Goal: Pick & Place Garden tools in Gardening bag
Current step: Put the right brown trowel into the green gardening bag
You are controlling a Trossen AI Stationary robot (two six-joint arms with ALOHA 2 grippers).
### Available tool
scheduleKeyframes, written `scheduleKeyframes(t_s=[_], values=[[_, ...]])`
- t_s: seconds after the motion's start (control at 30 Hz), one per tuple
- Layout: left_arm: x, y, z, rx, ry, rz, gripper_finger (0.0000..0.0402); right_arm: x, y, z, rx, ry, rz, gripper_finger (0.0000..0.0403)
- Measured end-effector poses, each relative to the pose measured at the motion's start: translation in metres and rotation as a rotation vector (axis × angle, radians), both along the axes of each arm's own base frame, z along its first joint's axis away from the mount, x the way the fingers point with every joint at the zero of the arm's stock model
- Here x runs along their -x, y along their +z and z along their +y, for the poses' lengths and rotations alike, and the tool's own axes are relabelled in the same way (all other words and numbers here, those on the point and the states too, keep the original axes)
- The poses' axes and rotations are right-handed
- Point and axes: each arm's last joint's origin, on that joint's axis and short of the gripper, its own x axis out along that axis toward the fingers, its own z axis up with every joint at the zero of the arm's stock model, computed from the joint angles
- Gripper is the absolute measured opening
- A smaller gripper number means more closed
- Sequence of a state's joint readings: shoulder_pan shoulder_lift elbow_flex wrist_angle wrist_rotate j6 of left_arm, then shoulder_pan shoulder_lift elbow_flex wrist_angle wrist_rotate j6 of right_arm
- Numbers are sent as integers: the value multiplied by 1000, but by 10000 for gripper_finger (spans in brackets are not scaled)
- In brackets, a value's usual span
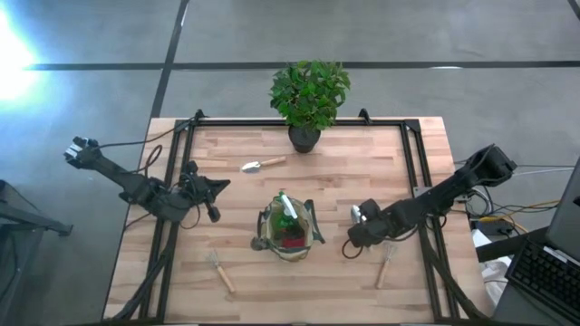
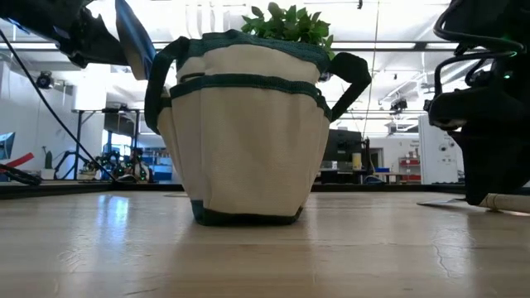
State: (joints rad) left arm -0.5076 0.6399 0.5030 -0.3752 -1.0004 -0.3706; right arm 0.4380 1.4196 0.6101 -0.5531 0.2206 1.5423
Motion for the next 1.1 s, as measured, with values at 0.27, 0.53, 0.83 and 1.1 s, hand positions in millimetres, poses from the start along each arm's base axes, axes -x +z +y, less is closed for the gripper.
scheduleKeyframes(t_s=[0.27,0.53,0.83,1.1], values=[[0,-1,0,-2,0,3,12,5,-11,-8,22,-29,31,139],[-1,-1,0,-3,0,6,12,7,-13,-12,43,-42,45,51],[-1,-1,0,-3,0,6,12,6,-2,-12,51,12,30,51],[-1,-1,0,-5,0,9,12,4,32,-14,116,50,-35,51]])
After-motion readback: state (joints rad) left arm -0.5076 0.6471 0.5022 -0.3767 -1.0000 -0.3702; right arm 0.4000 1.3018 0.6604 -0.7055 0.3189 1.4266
